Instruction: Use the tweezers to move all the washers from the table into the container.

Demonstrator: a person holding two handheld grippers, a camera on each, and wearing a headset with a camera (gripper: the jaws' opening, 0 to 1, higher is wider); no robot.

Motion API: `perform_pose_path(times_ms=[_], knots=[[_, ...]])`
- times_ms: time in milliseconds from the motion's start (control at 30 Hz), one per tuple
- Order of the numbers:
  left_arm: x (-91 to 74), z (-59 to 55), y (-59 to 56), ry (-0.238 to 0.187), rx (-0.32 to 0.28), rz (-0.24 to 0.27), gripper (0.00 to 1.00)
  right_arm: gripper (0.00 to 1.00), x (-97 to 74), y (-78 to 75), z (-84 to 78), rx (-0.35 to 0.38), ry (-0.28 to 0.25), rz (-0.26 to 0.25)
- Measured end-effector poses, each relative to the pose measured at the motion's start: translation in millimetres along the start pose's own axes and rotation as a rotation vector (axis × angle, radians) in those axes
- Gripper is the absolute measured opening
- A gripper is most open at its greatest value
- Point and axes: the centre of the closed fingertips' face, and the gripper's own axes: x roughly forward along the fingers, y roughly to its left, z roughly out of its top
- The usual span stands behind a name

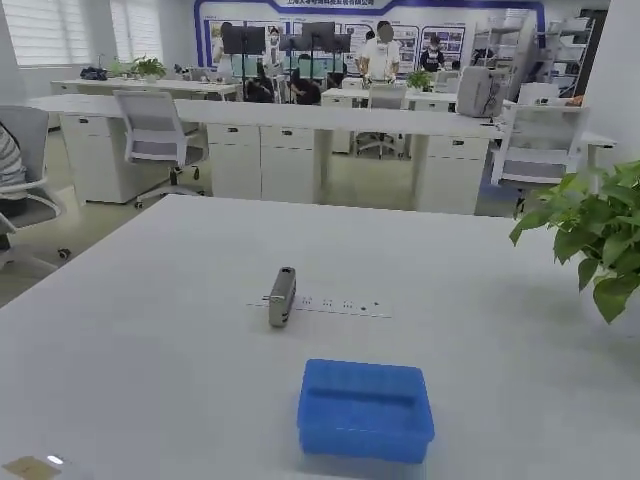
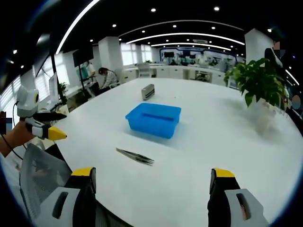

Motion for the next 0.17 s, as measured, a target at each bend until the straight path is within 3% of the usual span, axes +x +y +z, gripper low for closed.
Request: perform_pose_path(times_ms=[167], knots=[[1.6, -2.7, -0.1, 0.005, -0.005, 0.002, 0.99, 0.99, 0.9, 0.7, -1.4, -0.007, 0.008, 0.002]])
